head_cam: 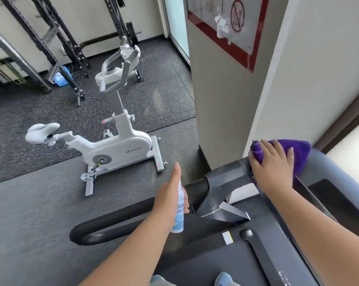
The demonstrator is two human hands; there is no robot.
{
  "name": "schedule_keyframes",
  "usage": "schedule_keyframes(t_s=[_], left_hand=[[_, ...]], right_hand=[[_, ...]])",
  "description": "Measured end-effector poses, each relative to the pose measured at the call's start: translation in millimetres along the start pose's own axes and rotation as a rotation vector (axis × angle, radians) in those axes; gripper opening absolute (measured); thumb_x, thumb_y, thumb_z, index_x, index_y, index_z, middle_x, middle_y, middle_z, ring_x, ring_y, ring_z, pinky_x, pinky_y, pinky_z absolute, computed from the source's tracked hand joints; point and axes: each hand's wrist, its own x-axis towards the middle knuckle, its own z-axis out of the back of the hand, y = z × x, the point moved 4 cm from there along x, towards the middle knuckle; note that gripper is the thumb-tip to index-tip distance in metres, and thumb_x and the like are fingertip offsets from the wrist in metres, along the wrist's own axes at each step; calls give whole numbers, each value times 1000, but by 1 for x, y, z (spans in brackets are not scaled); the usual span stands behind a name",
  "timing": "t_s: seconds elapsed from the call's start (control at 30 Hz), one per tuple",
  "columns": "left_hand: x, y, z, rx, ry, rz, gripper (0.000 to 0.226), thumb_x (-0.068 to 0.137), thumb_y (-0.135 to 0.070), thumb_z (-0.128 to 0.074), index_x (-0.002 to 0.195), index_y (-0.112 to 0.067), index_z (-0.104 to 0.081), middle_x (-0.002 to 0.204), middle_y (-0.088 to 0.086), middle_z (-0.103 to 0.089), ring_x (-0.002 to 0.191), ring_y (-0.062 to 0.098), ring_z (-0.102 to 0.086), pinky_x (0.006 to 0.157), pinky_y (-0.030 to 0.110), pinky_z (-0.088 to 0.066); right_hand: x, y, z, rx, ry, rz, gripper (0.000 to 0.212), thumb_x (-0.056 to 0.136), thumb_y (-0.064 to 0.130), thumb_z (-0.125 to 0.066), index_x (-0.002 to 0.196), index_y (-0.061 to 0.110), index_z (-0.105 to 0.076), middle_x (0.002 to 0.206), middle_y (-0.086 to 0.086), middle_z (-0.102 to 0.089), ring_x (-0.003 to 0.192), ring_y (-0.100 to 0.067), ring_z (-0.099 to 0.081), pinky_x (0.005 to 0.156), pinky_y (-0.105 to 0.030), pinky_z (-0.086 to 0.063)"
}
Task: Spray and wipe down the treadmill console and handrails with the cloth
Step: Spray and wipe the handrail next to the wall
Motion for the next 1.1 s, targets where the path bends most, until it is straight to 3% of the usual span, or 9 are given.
schedule_keyframes(t_s=[0.13,0.37,0.57,0.7,0.9,1.1], left_hand=[[3,7,9,3,7,22,92,82,-96,-41,46,-12,-49,49,10,-56,39,19,-57,39,18,-48],[11,17,19,60,108,21,96,75,-104,-36,39,-15,-47,49,6,-56,43,19,-60,48,22,-53],[26,20,46,88,238,57,80,89,-77,-54,40,-15,-50,52,9,-57,40,21,-56,47,25,-53],[30,20,61,183,331,40,75,91,-68,-52,42,-11,-47,47,8,-54,37,21,-55,42,20,-49],[38,14,81,342,399,-29,58,80,-56,-46,47,-9,-43,47,11,-54,38,25,-53,57,29,-45],[52,28,110,280,343,31,70,81,-67,-48,38,-11,-45,45,9,-56,38,26,-59,63,32,-54]], right_hand=[[-9,19,-11,-76,-26,48,58,100,56,-29,143,27,-54,149,9,-56,150,-22,-31,127,-55,-8],[-55,82,-35,-155,16,155,58,100,56,-28,148,31,-50,150,9,-54,151,-25,-31,127,-56,-6],[-79,118,-51,-209,35,147,55,101,56,-29,142,32,-56,148,9,-55,150,-24,-33,127,-54,-5],[-77,119,-48,-54,-9,50,50,102,57,-29,134,33,-60,145,15,-58,150,-15,-30,128,-46,-4],[-68,116,-42,131,16,-65,42,105,43,-44,132,22,-68,148,2,-59,149,-16,-35,129,-43,-4],[-65,122,-37,184,57,-126,35,107,33,-46,126,20,-73,149,1,-56,150,-15,-34,129,-46,-3]])
